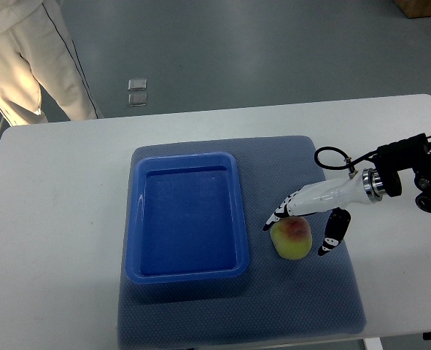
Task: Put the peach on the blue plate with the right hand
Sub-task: 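Close the right hand fingers around the peach, then lift the peach and carry it into the blue tray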
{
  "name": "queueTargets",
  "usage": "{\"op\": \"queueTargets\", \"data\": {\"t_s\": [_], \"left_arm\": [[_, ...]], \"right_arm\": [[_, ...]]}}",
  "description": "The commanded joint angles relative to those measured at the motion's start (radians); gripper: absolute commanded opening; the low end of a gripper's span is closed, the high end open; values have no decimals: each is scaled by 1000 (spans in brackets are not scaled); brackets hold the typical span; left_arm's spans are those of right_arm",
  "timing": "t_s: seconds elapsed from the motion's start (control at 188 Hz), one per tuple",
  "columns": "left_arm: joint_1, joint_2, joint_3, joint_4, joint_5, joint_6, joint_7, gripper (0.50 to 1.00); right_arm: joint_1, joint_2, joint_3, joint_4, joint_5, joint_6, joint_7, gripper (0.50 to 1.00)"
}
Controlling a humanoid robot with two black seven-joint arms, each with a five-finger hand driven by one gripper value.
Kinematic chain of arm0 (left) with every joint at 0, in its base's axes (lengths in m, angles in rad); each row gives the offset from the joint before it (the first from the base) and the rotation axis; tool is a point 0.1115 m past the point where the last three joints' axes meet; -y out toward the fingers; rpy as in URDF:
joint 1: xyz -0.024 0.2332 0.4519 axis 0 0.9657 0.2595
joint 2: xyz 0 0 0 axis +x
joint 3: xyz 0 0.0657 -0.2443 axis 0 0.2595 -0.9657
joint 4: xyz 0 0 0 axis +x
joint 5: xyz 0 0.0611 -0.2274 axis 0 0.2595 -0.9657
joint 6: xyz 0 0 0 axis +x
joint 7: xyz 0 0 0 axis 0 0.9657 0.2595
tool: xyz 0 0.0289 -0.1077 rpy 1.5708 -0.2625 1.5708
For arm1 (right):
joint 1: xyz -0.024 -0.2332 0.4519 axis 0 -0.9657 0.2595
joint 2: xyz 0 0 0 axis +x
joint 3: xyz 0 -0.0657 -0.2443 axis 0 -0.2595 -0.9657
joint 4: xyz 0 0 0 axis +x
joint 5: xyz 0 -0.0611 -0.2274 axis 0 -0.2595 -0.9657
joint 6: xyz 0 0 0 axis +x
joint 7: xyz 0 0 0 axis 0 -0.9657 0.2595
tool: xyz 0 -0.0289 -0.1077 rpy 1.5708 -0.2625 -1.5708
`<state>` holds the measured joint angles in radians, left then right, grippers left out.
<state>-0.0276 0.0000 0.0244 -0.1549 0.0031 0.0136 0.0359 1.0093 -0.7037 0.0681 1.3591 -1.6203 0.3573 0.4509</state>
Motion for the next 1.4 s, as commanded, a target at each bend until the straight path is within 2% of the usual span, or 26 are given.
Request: {"op": "queueTargets", "data": {"t_s": [0.0, 0.292, 0.414, 0.467, 0.472, 0.547, 0.679, 0.743, 0.749, 1.035, 1.226, 1.364, 1.396], "left_arm": [[0, 0, 0, 0, 0, 0, 1, 1000], [0, 0, 0, 0, 0, 0, -1, 1000], [0, 0, 0, 0, 0, 0, 1, 1000], [0, 0, 0, 0, 0, 0, 1, 1000], [0, 0, 0, 0, 1, 0, 1, 1000], [0, 0, 0, 0, 0, 0, -1, 1000], [0, 0, 0, 0, 0, 0, -1, 1000], [0, 0, 0, 0, 0, 0, -1, 1000], [0, 0, 0, 0, 1, 0, -1, 1000], [0, 0, 0, 1, 0, 0, -1, 1000], [0, 0, 0, 5, 0, 0, 1, 1000], [0, 0, 0, 5, 0, 0, 1, 1000], [0, 0, 0, 5, 0, 0, 1, 1000]], "right_arm": [[-15, 9, 1, -14, 0, -15, 0, 921], [-49, 38, 1, -34, 0, -57, 0, 897], [-48, 40, 2, -34, 0, -57, 0, 815], [-48, 40, 2, -34, 0, -57, 0, 815], [-49, 40, 2, -35, 0, -57, 0, 797], [-49, 41, 2, -37, 0, -57, 0, 789], [-49, 41, 2, -37, 0, -57, 0, 687], [-49, 41, 2, -37, 2, -57, 0, 682], [-48, 40, 4, -37, 2, -57, 0, 656], [6, 27, 58, -37, 20, -31, 6, 660], [107, 46, 58, -38, 22, -14, 0, 662], [152, 173, 58, -98, 23, -9, 0, 674], [152, 173, 58, -98, 23, -9, 0, 674]]}}
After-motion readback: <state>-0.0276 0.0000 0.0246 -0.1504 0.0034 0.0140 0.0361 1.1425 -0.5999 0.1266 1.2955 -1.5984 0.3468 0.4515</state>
